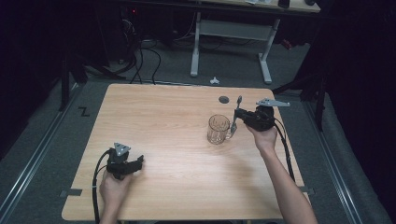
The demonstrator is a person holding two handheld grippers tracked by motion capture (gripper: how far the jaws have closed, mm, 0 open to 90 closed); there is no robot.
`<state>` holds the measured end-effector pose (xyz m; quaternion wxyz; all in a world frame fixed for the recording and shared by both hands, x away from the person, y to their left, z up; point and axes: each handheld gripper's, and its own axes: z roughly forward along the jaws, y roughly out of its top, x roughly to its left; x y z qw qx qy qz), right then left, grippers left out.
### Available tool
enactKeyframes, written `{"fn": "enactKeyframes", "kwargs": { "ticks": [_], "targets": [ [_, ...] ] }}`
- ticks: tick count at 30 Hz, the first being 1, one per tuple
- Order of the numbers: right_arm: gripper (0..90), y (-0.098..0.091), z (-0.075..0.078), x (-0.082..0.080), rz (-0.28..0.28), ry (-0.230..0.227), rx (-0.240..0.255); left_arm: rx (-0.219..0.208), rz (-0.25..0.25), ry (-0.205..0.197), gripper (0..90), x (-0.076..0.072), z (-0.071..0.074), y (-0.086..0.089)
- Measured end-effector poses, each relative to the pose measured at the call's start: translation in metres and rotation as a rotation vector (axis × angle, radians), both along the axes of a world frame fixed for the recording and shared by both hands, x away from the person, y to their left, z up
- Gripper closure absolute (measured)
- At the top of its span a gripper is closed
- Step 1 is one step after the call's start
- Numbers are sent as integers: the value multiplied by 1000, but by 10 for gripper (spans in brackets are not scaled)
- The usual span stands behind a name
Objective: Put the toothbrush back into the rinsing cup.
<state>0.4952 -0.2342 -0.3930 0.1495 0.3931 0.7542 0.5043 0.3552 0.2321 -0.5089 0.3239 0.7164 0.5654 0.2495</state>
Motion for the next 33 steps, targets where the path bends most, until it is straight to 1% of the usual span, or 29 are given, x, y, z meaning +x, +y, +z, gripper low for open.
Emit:
{"fn": "enactKeyframes", "kwargs": {
  "ticks": [10, 17, 27, 33],
  "targets": [
    [791, 0, -6, 1, -3, 9, 0, 0, 0, 0, 279, 0, 0, 0],
    [791, 6, -10, 1, 6, 4, -32, 0, 0, 0, 279, 0, 0, 0],
    [791, 12, -17, 3, 12, 22, -51, 0, 0, 0, 279, 0, 0, 0],
    [790, 12, -20, 5, 8, 31, -60, -1, 0, 0, 280, 0, 0, 0]
  ]
}}
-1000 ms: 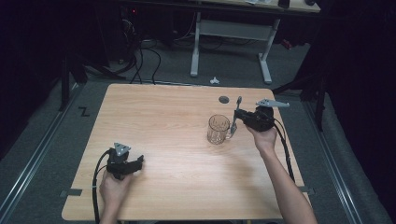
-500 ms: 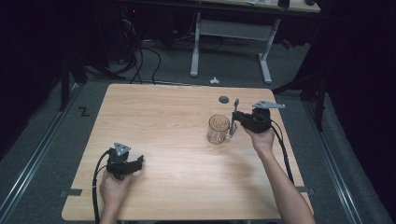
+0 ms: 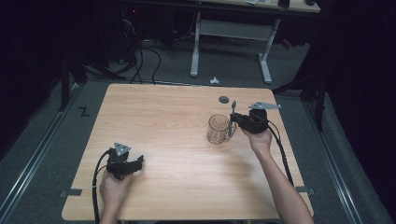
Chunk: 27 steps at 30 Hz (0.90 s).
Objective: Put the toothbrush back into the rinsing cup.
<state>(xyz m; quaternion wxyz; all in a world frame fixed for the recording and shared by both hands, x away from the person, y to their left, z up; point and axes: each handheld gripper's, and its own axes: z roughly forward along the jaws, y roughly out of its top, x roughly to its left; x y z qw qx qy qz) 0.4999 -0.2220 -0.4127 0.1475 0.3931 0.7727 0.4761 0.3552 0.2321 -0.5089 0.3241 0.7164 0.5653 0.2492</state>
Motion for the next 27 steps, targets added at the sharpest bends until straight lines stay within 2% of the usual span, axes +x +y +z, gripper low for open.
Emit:
{"fn": "enactKeyframes", "kwargs": {
  "ticks": [9, 14, 20, 27],
  "targets": [
    [788, 1, -5, 1, -3, 18, -28, 0, 0, 0, 279, 0, 0, 0],
    [774, -2, -9, -1, -9, 23, -17, 0, 0, 0, 279, 0, 0, 0],
    [666, -6, -10, -3, -5, 44, -4, 0, 0, 0, 279, 0, 0, 0],
    [559, -12, -5, -7, -17, 44, -12, 0, 0, 0, 279, 0, 0, 0]
  ]
}}
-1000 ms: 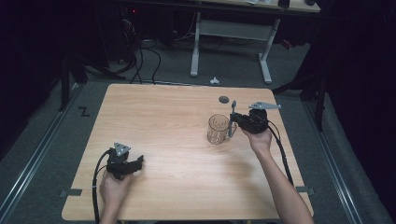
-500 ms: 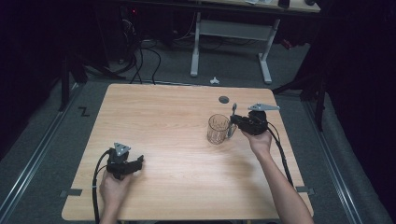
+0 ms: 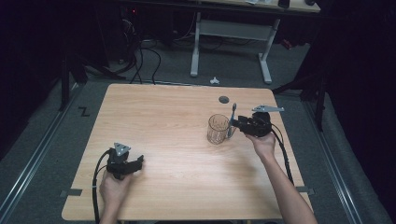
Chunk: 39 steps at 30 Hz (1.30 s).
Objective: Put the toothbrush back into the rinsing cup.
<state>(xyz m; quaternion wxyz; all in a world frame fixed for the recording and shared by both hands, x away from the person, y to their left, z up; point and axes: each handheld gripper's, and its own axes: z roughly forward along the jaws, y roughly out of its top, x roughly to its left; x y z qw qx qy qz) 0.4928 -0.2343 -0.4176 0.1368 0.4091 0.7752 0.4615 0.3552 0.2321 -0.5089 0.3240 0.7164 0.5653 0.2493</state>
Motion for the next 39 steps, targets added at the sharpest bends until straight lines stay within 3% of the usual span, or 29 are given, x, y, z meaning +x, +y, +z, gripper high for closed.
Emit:
{"fn": "enactKeyframes", "kwargs": {
  "ticks": [7, 15, 33, 39],
  "targets": [
    [515, -7, 8, -9, -4, -24, 24, 0, 0, 0, 279, 0, 0, 0],
    [504, -19, 11, -21, -30, -36, 14, 1, 0, 0, 279, 0, 0, 0],
    [530, -37, 20, -48, -50, -76, 32, 1, 0, 0, 280, 0, 0, 0],
    [530, -43, 18, -57, -61, -68, 40, 1, 0, 0, 280, 0, 0, 0]
  ]
}}
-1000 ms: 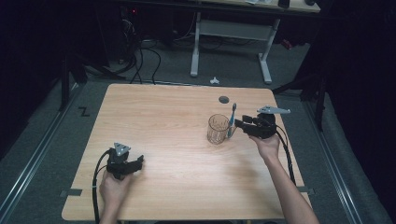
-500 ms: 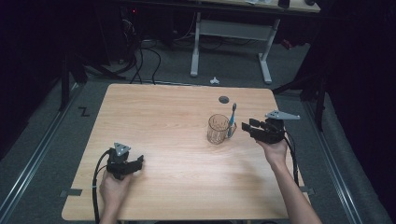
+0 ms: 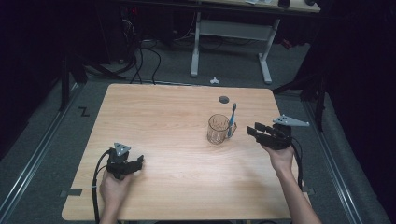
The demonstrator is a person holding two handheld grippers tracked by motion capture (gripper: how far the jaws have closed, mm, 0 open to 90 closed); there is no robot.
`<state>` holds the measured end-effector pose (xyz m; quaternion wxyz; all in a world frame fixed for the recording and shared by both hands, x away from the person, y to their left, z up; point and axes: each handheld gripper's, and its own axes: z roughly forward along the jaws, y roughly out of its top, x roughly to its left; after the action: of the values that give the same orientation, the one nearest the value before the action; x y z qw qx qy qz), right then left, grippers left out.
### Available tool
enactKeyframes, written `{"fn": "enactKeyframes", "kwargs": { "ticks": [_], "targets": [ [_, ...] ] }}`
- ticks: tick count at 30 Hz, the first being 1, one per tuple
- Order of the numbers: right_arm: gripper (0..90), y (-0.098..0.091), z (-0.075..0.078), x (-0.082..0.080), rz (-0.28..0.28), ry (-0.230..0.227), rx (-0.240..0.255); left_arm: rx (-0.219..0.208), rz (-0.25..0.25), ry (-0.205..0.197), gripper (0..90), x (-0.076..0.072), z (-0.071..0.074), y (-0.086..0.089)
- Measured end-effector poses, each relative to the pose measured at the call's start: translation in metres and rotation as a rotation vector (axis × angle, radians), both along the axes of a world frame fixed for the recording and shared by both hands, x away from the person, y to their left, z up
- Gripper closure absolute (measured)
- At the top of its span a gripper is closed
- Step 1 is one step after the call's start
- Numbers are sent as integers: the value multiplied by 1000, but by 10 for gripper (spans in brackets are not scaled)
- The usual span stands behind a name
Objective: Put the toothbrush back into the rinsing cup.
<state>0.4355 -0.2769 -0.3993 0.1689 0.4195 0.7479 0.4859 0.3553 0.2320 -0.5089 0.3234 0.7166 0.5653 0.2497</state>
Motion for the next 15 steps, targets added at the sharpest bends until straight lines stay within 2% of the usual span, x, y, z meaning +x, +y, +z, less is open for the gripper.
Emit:
{"fn": "enactKeyframes", "kwargs": {
  "ticks": [5, 15],
  "targets": [
    [531, -4, 0, -9, -7, -10, 5, 0, 0, 0, 280, 0, 0, 0],
    [539, -14, -10, -21, -20, 7, 10, 0, 0, 0, 280, 0, 0, 0]
  ]
}}
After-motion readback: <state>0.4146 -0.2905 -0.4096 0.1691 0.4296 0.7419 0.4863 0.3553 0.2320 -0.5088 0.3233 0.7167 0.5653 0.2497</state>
